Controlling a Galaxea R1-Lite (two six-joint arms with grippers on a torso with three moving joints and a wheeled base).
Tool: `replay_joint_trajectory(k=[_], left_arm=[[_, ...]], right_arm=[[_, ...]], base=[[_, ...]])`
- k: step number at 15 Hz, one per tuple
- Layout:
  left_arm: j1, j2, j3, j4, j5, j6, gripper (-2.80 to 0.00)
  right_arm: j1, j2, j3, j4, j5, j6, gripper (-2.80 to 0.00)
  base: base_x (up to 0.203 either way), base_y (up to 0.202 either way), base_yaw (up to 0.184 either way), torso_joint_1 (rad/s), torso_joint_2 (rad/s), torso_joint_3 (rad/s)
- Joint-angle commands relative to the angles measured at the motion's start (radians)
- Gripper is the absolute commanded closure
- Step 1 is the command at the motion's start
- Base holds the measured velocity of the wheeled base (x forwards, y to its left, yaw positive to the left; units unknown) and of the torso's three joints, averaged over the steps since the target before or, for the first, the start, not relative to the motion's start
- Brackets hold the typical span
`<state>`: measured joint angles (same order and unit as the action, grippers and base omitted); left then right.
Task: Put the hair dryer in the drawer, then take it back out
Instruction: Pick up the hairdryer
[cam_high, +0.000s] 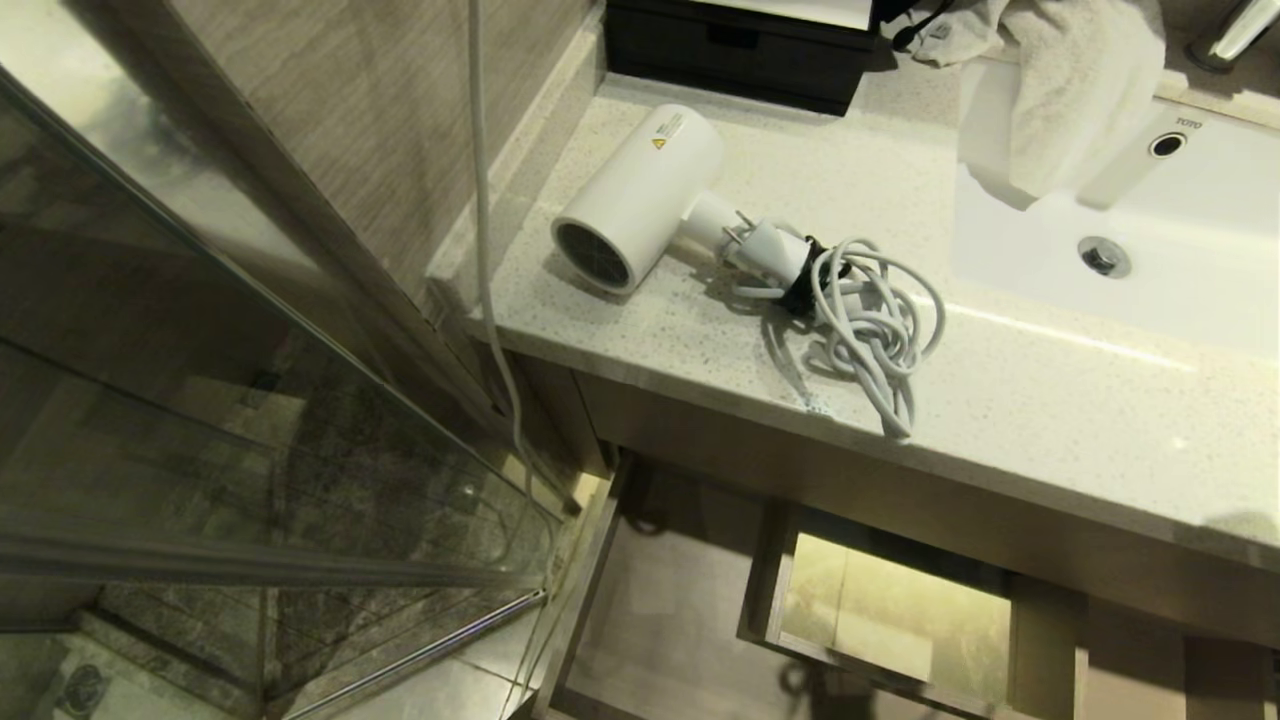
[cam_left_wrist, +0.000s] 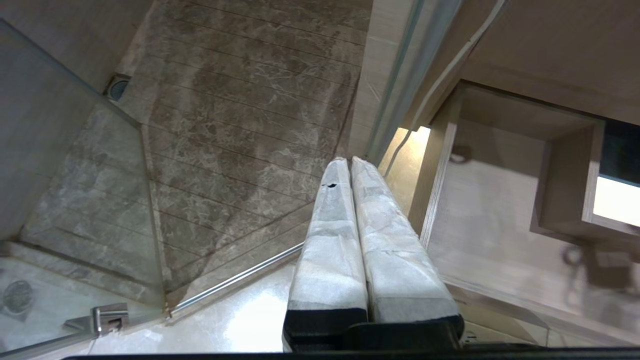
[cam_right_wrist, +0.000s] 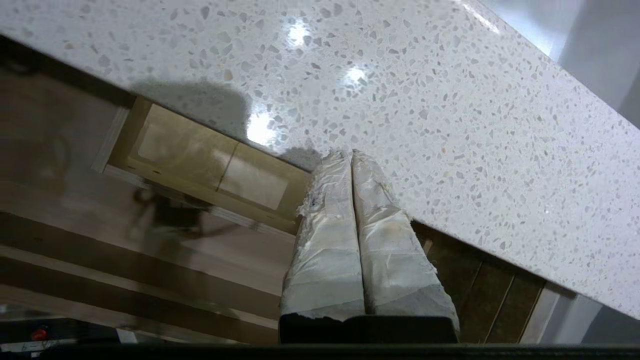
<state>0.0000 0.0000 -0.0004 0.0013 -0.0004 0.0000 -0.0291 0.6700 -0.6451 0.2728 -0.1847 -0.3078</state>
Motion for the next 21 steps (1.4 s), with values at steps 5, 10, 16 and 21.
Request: replay_joint_trajectory(k=[5,10,16,21], left_arm=[[0.000,0.000,-0.001,0.000,0.000,0.000,0.00],[0.000,0.000,0.000,0.000,0.000,0.000,0.00],[0.000,0.000,0.000,0.000,0.000,0.000,0.00],[0.000,0.000,0.000,0.000,0.000,0.000,0.00]], right_arm=[[0.000,-0.004,0.007,0.000,-0.001,-0.002,0.00],[0.000,-0.009,0.014,0.000,-0.001,-0.002,0.00],[0.000,-0.017,0.027,0.003,-0.001,-0.003,0.00],[0.000,-0.017,0.027,0.005,-0.001,-0.031,0.00]], base=[[0.000,0.000,0.000,0.000,0.00,0.000],[0.000,0.000,0.000,0.000,0.00,0.000],[0.002,-0.002,0.013,0.000,0.00,0.000],[0.001,-0.012,0.181,0.002,0.00,0.002]])
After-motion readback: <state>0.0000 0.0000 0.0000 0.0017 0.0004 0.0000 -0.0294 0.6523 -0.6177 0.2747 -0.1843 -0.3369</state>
